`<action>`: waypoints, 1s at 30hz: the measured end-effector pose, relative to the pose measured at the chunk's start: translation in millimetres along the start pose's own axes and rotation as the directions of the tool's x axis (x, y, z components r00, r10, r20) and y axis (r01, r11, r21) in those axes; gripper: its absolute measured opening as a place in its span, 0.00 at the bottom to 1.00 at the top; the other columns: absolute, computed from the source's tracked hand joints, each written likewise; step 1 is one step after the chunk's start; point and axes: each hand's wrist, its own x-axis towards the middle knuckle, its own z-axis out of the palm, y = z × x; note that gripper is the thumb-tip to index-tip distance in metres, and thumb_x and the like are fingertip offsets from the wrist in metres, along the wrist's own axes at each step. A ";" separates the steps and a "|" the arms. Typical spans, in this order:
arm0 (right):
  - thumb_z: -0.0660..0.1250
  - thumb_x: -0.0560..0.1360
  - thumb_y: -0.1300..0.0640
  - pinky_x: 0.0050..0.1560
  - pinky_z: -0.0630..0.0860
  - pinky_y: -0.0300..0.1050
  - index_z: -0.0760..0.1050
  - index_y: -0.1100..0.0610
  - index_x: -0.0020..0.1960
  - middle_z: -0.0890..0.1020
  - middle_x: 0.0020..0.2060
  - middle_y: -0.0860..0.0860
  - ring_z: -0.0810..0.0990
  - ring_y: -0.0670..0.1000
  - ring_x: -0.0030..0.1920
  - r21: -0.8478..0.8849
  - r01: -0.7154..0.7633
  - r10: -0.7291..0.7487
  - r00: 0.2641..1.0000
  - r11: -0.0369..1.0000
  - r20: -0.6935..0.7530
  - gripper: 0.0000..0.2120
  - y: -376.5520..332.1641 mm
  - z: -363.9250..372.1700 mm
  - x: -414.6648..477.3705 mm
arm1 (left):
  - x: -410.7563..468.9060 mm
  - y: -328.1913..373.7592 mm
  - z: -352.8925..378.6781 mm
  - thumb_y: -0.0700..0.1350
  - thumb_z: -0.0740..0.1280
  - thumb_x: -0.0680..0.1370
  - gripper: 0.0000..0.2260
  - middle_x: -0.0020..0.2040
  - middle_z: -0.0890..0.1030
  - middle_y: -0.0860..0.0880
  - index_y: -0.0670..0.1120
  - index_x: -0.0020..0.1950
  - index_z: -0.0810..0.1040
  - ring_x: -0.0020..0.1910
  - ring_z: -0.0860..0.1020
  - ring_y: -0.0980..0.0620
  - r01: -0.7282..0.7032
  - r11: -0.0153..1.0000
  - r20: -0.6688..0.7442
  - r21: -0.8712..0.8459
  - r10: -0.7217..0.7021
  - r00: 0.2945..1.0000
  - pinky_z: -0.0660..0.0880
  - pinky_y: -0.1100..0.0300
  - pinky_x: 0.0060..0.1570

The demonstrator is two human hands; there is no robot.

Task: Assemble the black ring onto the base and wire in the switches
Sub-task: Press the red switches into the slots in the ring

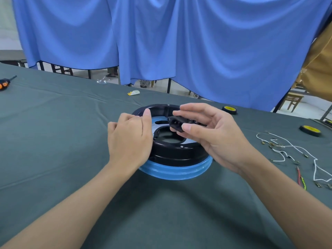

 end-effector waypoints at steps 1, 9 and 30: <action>0.68 0.73 0.71 0.56 0.79 0.50 0.75 0.63 0.60 0.83 0.56 0.56 0.83 0.60 0.54 -0.005 -0.003 0.003 1.000 1.000 -0.003 0.16 -0.3 0.2 -0.2 | -2.4 2.1 1.5 0.55 0.44 0.82 0.31 0.33 0.79 0.52 0.44 0.32 0.79 0.47 0.68 0.58 -0.005 0.999 -0.015 0.034 0.005 1.000 0.51 0.64 0.47; 0.61 0.77 0.69 0.50 0.80 0.45 0.75 0.65 0.59 0.80 0.56 0.63 0.83 0.65 0.49 0.064 -0.036 0.035 0.999 0.997 0.010 0.11 -0.7 -3.4 1.1 | 26.7 -26.3 -10.3 0.52 0.51 0.83 0.27 0.38 0.84 0.51 0.43 0.33 0.81 0.47 0.80 0.52 -0.155 0.942 -0.079 -0.298 0.137 0.987 0.66 0.51 0.63; 0.61 0.79 0.68 0.53 0.75 0.38 0.72 0.51 0.65 0.83 0.52 0.46 0.82 0.45 0.47 -0.571 0.126 -0.128 0.991 0.811 0.036 0.18 5.0 -11.6 5.0 | 1.6 -9.6 -2.2 0.50 0.53 0.82 0.29 0.19 0.68 0.46 0.41 0.22 0.65 0.24 0.66 0.45 -0.215 0.966 -0.309 -0.144 0.163 0.937 0.62 0.54 0.47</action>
